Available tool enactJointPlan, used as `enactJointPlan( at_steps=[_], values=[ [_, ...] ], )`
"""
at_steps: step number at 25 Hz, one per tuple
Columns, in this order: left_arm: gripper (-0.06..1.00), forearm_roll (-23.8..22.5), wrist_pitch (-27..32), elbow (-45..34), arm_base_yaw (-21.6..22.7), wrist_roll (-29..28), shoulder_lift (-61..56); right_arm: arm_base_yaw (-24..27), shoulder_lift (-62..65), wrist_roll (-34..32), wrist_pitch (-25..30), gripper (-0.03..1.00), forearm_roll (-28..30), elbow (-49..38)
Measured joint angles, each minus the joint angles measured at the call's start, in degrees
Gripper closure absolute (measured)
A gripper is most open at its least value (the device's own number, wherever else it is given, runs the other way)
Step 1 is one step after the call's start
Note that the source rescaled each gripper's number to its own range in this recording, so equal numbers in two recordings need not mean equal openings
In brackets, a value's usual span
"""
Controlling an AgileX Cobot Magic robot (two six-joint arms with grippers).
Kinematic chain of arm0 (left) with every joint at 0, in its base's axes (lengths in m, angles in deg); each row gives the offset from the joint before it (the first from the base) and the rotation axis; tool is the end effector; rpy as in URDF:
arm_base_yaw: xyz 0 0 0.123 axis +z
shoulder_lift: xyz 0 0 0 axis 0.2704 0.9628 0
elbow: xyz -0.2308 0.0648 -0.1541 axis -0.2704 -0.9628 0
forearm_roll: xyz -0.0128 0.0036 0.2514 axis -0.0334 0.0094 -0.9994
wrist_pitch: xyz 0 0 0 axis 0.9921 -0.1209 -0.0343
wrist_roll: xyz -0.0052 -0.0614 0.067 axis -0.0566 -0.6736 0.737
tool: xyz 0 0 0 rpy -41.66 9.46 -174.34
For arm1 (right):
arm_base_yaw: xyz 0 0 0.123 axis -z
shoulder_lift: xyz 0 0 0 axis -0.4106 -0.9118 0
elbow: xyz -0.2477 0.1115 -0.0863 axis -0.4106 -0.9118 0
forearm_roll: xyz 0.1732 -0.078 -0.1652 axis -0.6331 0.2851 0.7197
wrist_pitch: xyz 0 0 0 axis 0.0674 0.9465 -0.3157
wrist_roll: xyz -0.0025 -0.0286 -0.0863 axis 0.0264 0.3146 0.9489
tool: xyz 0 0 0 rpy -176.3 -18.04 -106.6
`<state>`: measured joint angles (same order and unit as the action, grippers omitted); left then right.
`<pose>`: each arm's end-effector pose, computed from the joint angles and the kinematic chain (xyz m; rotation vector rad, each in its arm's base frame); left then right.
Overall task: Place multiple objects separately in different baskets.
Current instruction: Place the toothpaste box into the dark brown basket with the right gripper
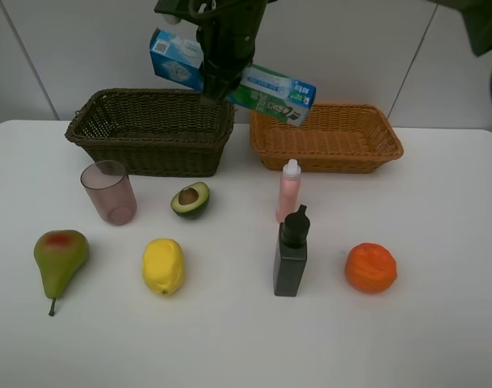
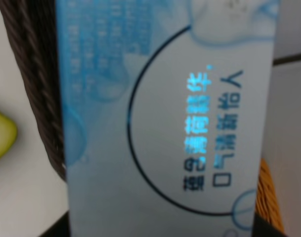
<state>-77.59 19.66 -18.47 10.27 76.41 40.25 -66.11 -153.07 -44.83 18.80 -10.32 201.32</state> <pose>0.0015 -0.0054 0.2532 0.1650 2.1324 -0.0990 0.3886 0.3178 0.2813 -1.6220 1.9542 -0.3203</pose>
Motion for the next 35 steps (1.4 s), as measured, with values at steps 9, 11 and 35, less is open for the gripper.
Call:
enactJointPlan(
  at_steps=[9, 11, 35],
  values=[
    [-0.06, 0.0, 0.0, 0.0, 0.0, 0.0, 0.0, -1.58, -6.18, 0.83, -12.64, 0.81, -1.31, 4.56],
    [-0.06, 0.0, 0.0, 0.0, 0.0, 0.0, 0.0, -1.58, -7.38, 0.83, -15.88, 0.81, -1.39, 4.56],
    [-0.06, 0.0, 0.0, 0.0, 0.0, 0.0, 0.0, -2.93, -14.81, 10.23, -34.53, 0.81, -2.36, 4.56]
  ],
)
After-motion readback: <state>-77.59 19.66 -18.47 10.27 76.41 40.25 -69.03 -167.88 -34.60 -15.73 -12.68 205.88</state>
